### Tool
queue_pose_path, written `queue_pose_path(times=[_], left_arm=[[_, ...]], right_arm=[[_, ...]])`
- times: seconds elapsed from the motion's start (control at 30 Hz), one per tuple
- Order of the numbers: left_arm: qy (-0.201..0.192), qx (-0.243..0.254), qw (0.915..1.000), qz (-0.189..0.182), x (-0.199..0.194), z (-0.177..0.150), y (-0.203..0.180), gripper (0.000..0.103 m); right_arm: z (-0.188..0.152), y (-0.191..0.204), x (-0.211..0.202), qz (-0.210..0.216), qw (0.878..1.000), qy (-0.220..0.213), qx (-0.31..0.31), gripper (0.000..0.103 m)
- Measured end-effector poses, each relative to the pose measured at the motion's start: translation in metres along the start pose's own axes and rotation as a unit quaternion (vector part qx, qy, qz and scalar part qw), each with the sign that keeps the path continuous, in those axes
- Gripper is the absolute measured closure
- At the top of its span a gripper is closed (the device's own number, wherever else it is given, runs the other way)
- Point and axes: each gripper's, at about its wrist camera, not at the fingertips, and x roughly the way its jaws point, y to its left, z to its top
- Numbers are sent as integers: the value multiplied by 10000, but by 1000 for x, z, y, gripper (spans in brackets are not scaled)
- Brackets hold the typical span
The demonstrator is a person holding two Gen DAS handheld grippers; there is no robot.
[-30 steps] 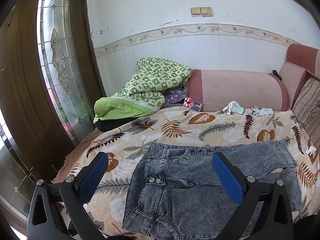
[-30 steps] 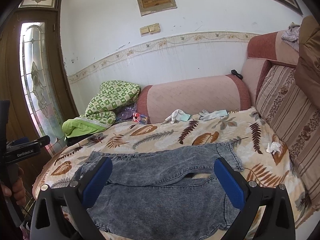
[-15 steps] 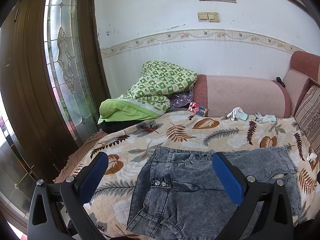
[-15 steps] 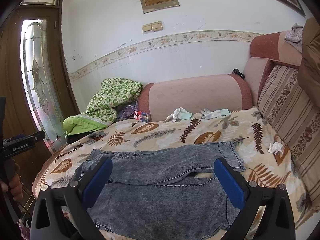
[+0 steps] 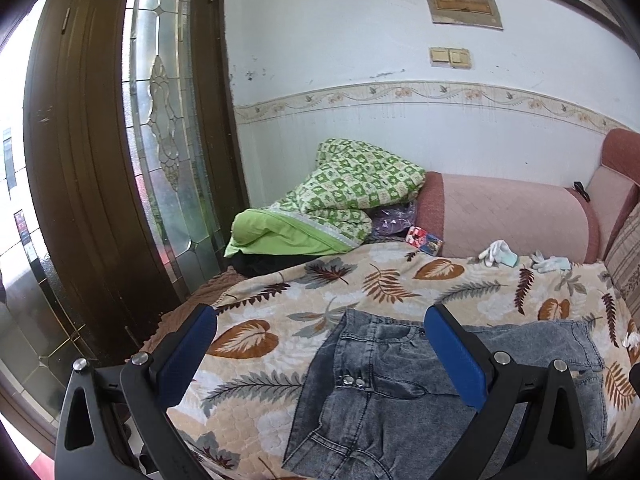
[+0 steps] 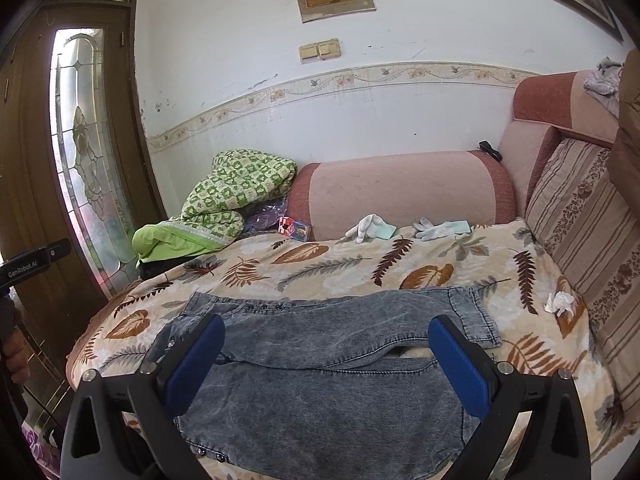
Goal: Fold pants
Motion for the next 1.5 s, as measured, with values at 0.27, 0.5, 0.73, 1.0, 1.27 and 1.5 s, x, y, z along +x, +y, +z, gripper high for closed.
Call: queue_pose_path(times=[0.27, 0.5, 0.73, 1.0, 1.27, 1.5], left_arm=[[-49, -175, 9997, 170, 0, 2, 21, 0], [-55, -190, 9996, 178, -1, 1, 25, 0], [4, -131, 9998, 163, 1, 0, 19, 0], [15, -101, 9998, 170, 1, 0, 16, 0], [79, -41, 9998, 164, 5, -2, 11, 0], [168, 32, 9998, 114, 11, -4, 5, 0]], right_arm=[[1, 13, 3, 84, 9999, 21, -137, 0], [0, 17, 2, 86, 9998, 5, -171, 0], [2, 14, 1, 82, 9999, 25, -135, 0], [1, 8, 2, 76, 9999, 42, -66, 0], [-2, 2, 5, 62, 9999, 94, 9, 0], [-4, -3, 10, 21, 9998, 165, 101, 0]])
